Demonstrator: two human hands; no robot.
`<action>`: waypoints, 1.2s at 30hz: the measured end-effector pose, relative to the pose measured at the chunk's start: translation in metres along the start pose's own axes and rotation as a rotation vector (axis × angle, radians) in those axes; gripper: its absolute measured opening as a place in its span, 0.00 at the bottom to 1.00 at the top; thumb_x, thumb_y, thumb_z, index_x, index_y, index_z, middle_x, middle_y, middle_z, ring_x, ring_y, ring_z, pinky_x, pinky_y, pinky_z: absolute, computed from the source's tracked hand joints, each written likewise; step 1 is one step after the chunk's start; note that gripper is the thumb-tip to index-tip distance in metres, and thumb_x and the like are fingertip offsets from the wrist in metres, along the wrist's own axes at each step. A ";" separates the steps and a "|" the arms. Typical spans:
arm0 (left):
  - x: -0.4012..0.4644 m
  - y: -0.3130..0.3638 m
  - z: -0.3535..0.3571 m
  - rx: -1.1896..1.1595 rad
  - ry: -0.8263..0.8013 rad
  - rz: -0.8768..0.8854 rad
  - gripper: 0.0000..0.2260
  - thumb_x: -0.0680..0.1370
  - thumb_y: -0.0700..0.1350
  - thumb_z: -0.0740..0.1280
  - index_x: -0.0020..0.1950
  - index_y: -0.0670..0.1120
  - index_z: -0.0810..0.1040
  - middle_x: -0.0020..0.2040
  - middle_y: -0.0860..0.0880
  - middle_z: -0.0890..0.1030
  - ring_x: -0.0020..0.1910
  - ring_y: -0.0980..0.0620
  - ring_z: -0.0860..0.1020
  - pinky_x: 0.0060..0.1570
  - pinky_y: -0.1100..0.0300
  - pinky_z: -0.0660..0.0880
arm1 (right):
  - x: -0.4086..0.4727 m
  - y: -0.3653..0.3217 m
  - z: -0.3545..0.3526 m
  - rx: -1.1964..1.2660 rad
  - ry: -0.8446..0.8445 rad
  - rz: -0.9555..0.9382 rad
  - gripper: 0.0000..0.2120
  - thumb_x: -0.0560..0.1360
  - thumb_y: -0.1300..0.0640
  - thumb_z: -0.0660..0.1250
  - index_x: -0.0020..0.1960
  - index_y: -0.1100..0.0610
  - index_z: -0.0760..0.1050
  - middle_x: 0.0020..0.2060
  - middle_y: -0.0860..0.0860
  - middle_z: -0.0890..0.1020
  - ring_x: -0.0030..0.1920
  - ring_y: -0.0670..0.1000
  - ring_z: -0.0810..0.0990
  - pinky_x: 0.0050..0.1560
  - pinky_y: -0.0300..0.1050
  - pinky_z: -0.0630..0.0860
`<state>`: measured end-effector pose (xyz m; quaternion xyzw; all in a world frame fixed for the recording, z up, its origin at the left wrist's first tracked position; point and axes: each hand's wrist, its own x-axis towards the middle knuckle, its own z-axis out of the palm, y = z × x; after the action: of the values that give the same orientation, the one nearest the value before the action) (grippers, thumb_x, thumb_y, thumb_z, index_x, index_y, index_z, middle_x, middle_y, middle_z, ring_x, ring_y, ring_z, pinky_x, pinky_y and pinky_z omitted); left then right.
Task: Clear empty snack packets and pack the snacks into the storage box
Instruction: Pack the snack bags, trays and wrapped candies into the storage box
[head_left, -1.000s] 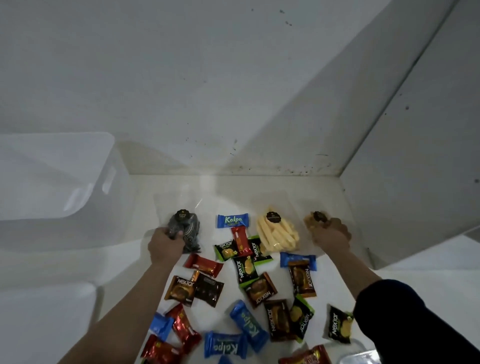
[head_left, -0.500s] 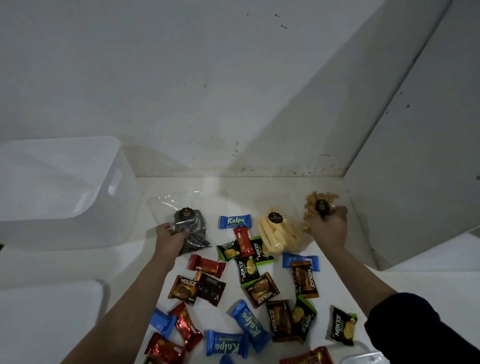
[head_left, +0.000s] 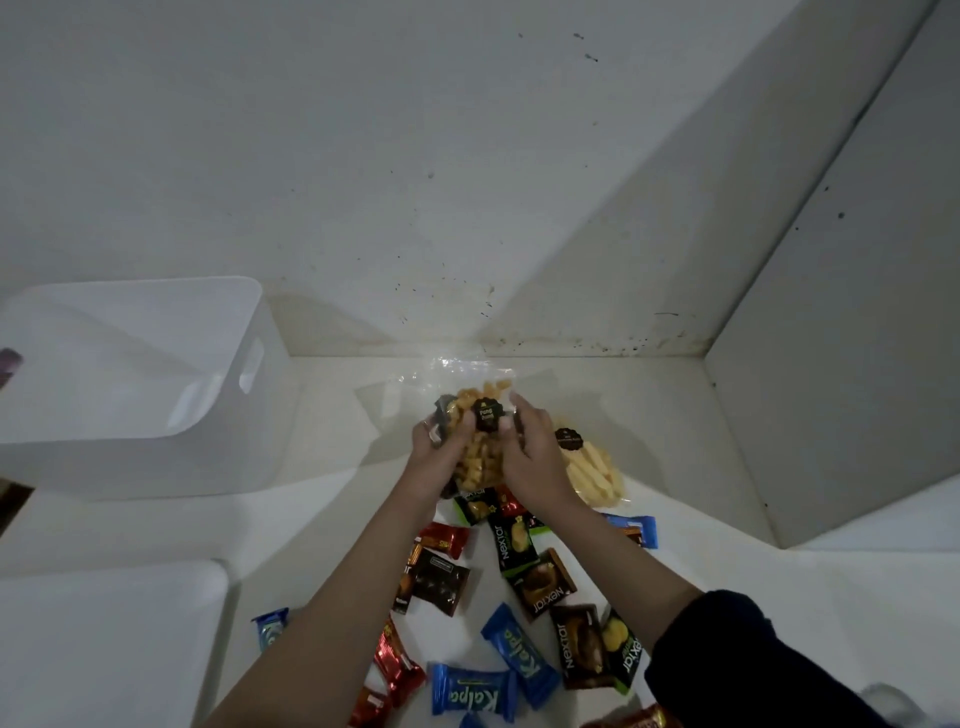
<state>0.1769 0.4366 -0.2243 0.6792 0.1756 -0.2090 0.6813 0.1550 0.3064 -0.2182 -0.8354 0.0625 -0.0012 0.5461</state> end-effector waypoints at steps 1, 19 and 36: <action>0.002 -0.005 0.000 0.004 0.016 -0.009 0.32 0.72 0.59 0.69 0.70 0.51 0.59 0.61 0.47 0.74 0.58 0.46 0.76 0.54 0.49 0.77 | 0.000 0.001 -0.001 0.009 -0.038 0.019 0.22 0.82 0.51 0.52 0.75 0.56 0.59 0.58 0.49 0.67 0.60 0.45 0.67 0.58 0.34 0.62; -0.020 -0.034 -0.028 -0.106 0.136 -0.004 0.23 0.75 0.50 0.69 0.67 0.51 0.63 0.58 0.46 0.75 0.53 0.46 0.76 0.47 0.52 0.77 | 0.040 0.055 -0.066 -0.256 0.099 0.505 0.24 0.61 0.47 0.79 0.35 0.57 0.65 0.31 0.50 0.69 0.31 0.47 0.69 0.28 0.41 0.63; -0.079 0.101 -0.231 -0.290 -0.048 0.461 0.10 0.68 0.45 0.66 0.49 0.49 0.76 0.46 0.48 0.82 0.48 0.45 0.81 0.49 0.47 0.78 | 0.010 -0.168 0.072 0.162 0.224 0.084 0.32 0.60 0.52 0.81 0.57 0.56 0.70 0.46 0.54 0.77 0.46 0.51 0.79 0.44 0.43 0.76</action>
<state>0.1725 0.6699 -0.1004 0.5916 0.0280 -0.0370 0.8049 0.1871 0.4378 -0.0945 -0.7797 0.1576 -0.0768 0.6011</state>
